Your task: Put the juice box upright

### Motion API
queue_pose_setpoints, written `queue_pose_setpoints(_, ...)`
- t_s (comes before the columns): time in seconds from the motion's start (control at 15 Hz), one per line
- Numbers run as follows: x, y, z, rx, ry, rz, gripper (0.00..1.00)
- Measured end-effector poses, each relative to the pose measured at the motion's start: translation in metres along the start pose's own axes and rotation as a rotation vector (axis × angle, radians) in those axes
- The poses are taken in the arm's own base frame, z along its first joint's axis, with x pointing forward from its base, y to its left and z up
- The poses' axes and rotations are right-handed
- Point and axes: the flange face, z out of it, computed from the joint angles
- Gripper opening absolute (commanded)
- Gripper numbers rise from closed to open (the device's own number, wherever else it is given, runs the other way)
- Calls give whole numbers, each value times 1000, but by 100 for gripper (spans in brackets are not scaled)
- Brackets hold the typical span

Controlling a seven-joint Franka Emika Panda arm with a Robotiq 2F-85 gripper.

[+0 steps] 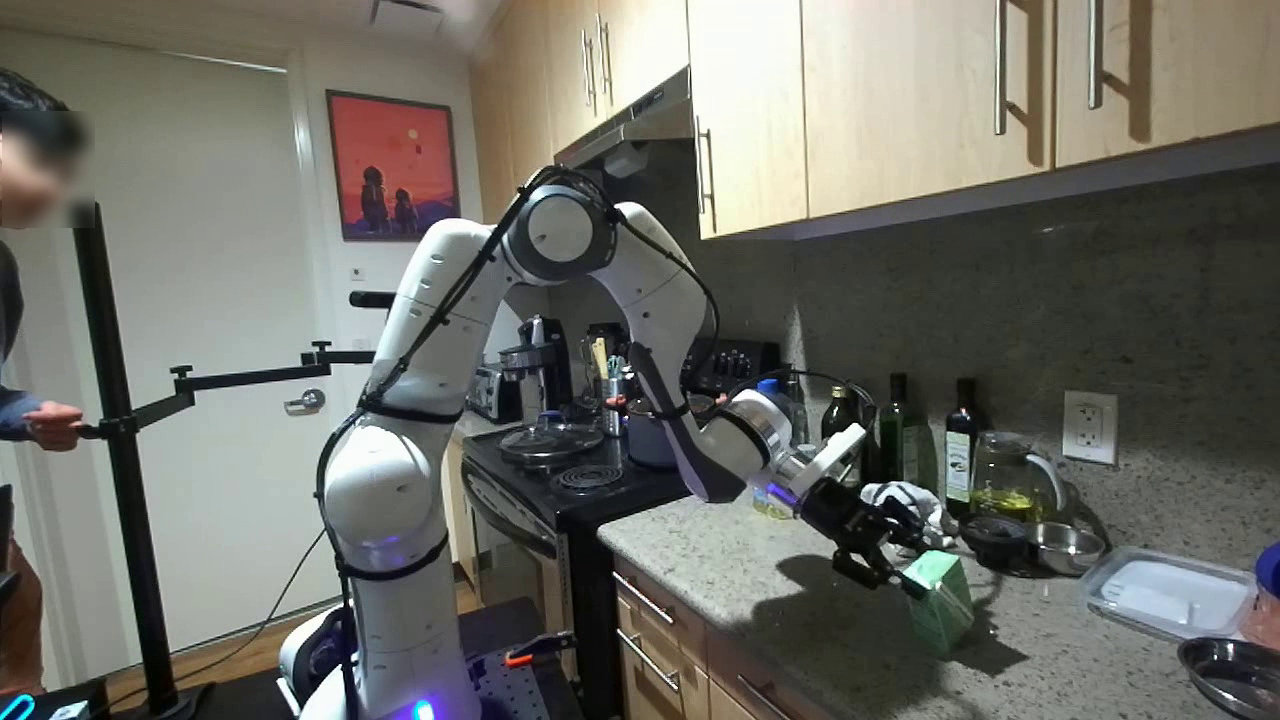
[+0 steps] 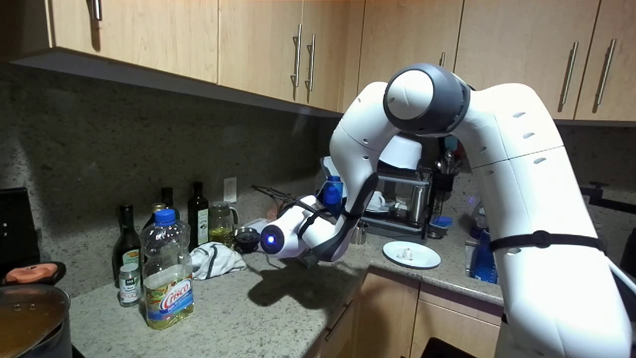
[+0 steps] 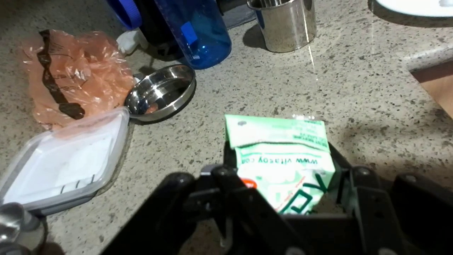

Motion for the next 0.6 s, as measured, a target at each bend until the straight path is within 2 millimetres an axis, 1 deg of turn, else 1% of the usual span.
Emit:
queue_pose_setpoints(0.07, 0, 1, 0, -1, 4, -13, 57)
queue_pose_setpoints(0.13, -1, 2, 0, -4, 9, -27, 55)
queue_pose_setpoints(0.2, -2, 3, -1, -6, 15, -37, 56)
queue_pose_setpoints(0.27, -2, 5, -1, -10, 20, -50, 64)
queue_pose_setpoints(0.33, -4, 7, -2, -14, 25, -61, 77)
queue_pose_setpoints(0.4, -5, 10, -3, -18, 29, -63, 83)
queue_pose_setpoints(0.47, -7, 12, -4, -23, 32, -65, 96)
queue_pose_setpoints(0.6, -14, 22, -6, -33, 32, -45, 100)
